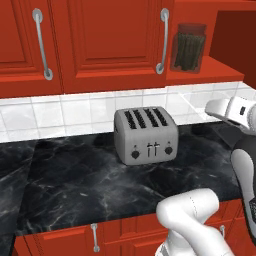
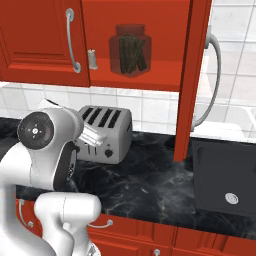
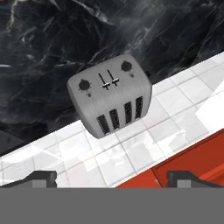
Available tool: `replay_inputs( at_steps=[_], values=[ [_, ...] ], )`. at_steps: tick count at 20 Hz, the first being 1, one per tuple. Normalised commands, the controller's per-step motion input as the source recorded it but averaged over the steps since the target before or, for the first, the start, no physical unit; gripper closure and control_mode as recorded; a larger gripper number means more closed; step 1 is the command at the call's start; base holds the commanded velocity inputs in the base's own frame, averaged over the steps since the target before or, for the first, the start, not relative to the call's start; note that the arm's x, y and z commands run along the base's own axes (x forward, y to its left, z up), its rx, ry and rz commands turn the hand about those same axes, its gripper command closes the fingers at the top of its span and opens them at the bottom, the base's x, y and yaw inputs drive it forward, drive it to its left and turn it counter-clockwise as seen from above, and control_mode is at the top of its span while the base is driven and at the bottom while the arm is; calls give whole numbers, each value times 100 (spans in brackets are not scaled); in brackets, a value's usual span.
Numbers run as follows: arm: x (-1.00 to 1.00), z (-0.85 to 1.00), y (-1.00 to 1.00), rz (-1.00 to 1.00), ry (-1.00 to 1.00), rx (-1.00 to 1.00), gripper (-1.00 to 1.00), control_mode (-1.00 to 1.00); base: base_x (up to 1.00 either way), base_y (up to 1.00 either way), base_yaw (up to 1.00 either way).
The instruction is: Pick the candle and jar from the dining table and place them in the open cabinet. Close the cabinet after placing the objects.
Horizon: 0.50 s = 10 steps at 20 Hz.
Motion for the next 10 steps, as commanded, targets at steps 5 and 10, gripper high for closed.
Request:
replay_inputs(
  at_steps=[5,10],
  values=[
    [-2,-74,-13,0,-33,2,-100,-100,0,0,0],
    [-5,-85,-17,0,-31,5,-100,-100,0,0,0]
  ],
)
